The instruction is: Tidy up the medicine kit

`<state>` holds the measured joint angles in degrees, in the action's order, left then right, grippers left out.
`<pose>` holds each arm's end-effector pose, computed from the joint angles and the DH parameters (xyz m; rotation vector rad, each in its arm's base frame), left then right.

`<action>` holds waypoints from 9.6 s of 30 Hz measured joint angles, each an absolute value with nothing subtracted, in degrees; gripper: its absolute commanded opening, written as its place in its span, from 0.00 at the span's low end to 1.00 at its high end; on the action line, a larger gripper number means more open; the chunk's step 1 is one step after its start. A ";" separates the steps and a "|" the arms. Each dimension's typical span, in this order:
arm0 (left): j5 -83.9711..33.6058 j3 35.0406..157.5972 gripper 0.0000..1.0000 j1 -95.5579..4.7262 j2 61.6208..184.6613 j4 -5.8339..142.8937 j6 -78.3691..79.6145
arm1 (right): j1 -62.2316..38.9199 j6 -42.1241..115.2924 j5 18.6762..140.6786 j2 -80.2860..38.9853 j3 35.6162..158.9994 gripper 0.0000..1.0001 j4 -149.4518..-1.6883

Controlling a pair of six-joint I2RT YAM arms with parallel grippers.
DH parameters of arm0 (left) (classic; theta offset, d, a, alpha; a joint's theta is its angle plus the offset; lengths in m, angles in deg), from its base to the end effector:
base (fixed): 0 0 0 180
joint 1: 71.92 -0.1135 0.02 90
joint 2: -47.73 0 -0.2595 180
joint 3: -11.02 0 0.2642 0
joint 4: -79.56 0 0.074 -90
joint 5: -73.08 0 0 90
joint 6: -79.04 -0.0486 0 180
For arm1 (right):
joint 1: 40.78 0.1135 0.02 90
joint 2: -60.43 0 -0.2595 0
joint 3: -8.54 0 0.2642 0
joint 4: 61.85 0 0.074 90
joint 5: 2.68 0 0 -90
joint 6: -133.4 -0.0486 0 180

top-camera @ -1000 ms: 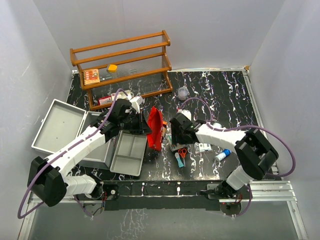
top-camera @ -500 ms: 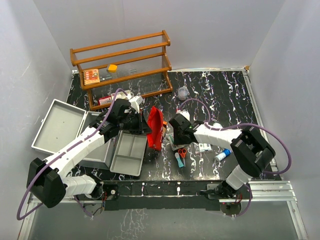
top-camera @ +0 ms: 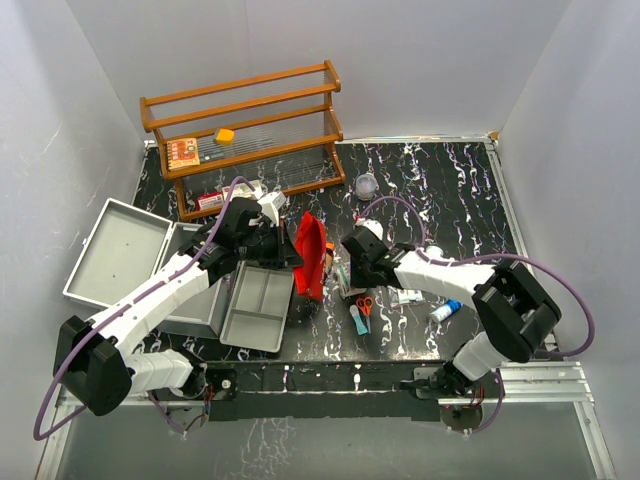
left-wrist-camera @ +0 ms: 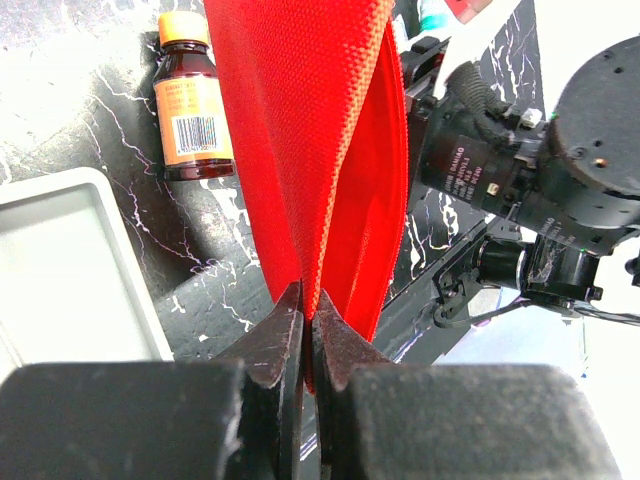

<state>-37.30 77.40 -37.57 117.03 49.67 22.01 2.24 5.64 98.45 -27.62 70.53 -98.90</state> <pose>0.2320 -0.1791 0.2780 0.2516 2.2842 -1.0332 0.2283 0.2002 0.1483 -0.0600 2.6530 0.2141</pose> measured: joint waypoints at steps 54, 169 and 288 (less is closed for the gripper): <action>-50.90 74.52 0.00 -37.24 128.73 75.31 29.60 | 2.24 -22.58 85.58 -1.00 64.55 0.03 -72.60; -48.89 74.19 0.00 -37.22 125.64 70.70 11.39 | -1.25 -2.82 85.62 -15.03 80.83 0.03 -98.53; -53.41 76.92 0.00 -37.22 134.56 65.74 15.65 | -7.53 3.96 112.92 -22.46 67.65 0.45 -111.57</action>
